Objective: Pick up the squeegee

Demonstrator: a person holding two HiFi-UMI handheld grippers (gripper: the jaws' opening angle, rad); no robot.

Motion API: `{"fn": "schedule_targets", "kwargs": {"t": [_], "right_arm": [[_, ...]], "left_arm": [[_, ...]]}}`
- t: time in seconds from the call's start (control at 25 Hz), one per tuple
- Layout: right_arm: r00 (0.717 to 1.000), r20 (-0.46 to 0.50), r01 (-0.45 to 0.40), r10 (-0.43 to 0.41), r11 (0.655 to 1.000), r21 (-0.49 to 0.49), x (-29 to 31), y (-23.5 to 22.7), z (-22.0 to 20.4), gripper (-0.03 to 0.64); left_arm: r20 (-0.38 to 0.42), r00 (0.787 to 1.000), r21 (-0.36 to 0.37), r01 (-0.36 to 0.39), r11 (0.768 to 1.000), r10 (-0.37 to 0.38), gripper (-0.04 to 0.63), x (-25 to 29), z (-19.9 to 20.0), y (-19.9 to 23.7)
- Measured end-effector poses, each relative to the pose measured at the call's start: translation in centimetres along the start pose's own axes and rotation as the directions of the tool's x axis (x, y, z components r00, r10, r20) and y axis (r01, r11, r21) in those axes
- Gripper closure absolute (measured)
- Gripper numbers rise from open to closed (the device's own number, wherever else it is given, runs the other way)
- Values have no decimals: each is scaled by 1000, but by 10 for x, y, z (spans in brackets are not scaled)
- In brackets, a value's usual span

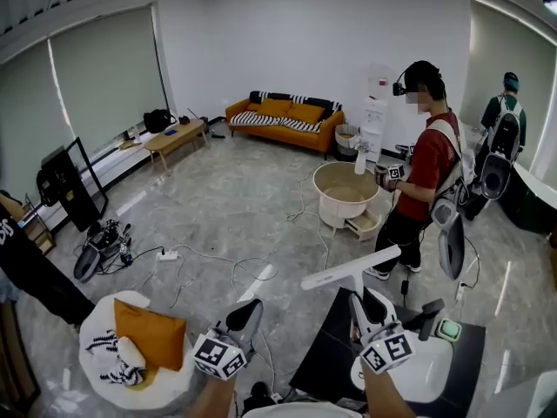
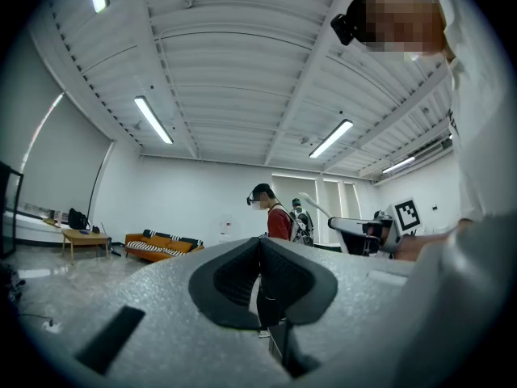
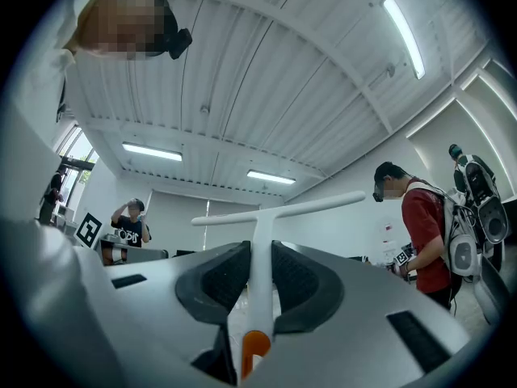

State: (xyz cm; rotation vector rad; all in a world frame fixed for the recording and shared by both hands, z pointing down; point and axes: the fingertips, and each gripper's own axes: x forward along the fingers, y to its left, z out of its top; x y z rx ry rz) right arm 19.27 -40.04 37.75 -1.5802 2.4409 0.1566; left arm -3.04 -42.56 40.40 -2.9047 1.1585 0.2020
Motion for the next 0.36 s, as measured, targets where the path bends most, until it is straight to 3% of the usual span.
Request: {"fn": "schedule_targets", "kwargs": {"t": [0.36], "right_arm": [[999,15,32,-32,999,8,2,-12,-6,531]], "left_arm": [[0,1000,-1,-11,1000,11,580,3,-9,8]]}}
